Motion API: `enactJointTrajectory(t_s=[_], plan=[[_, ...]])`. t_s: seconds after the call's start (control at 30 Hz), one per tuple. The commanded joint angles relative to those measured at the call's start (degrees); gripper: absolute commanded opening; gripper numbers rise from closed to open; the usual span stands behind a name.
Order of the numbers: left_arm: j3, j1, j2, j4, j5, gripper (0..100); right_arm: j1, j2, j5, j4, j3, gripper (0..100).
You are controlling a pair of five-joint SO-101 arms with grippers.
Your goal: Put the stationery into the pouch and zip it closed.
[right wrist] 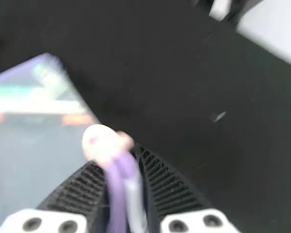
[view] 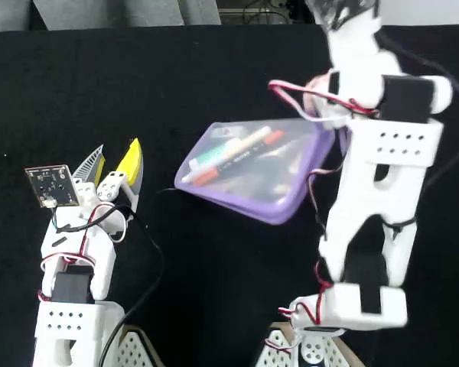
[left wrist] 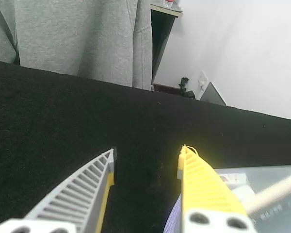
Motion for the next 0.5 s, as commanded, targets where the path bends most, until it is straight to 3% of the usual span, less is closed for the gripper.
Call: enactJointTrajectory(t_s=[0.0,0.37,0.47], plan=[[-0.4,-0.2,-0.4,-0.6,0.7,22,-2.5,-9.4,-0.2,-2.3,17.9,1.1],[0.4,-0.5,-0.4,4.8,0.6,22,-6.9,-30.5,-0.7,-24.6,60.9,1.2],[0.4,-0.3,-0.4,5.8,0.7,20,-7.3,-35.1,-3.8,-31.4,69.6,1.7]])
